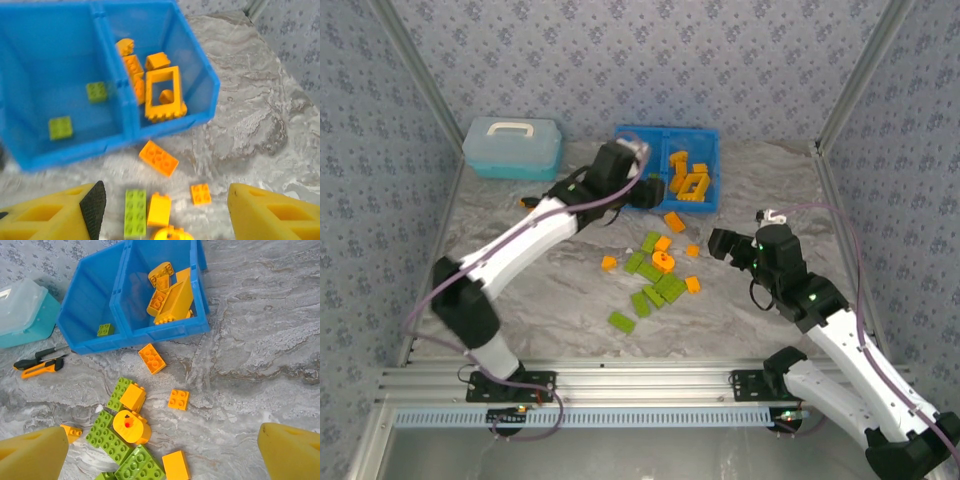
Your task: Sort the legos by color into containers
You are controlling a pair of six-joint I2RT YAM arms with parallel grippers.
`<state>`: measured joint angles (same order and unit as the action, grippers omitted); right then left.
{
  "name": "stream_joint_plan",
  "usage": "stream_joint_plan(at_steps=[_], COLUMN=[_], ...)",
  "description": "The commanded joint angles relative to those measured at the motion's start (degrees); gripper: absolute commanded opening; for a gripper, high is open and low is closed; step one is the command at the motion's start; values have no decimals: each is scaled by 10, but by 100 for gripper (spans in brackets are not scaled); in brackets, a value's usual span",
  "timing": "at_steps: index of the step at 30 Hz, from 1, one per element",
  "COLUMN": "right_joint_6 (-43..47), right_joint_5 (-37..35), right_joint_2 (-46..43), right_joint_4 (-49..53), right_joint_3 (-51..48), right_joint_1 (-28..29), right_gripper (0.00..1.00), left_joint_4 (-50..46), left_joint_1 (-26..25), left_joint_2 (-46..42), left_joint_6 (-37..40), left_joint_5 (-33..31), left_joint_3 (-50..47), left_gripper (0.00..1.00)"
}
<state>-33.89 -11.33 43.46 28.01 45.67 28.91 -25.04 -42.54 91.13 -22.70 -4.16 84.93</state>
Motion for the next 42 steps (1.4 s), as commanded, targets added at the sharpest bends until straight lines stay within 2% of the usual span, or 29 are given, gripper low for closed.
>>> stream_joint_plan(at_steps=[1,4,9,13,15,22,27,32,36,42], right_joint_6=[-3,-3,-2,-6,-8,-4,-6,-4,-3,-5], right_joint_5=[-8,-4,6,11,12,10,5,3,3,3], right_joint_2=[10,21,42,45,44,28,16,14,13,12], right_joint_4=[-15,-27,-37,-38,-33,-14,-5,-1,-1,0], right_joint_3=[6,3,7,3,1,-4,-5,-8,-6,-6], right_joint_1=[1,0,-2,-2,-2,-2,-3,-3,-4,-4], right_gripper=[100,100,100,100,100,100,100,100,100,100], left_joint_4=[-20,-64,-122,-128,-115,-184,-188,-186,-178,-172], left_joint_1=[-38,-85,-165,-193,-199,-205,-205,-201,-199,-199], left_joint_2=[-66,-114,-158,-151,-139,-71,-24,14,33,40], left_joint_6=[-100,-222,-503,-678,-720,-768,-771,-752,-743,-744], left_joint_5=[-42,-75,-95,-46,-22,-6,15,10,21,42], left_joint_3=[-131,-218,-296,-329,-343,-324,-308,-293,-288,-307], left_gripper=[67,69,69,71,73,75,75,75,69,53])
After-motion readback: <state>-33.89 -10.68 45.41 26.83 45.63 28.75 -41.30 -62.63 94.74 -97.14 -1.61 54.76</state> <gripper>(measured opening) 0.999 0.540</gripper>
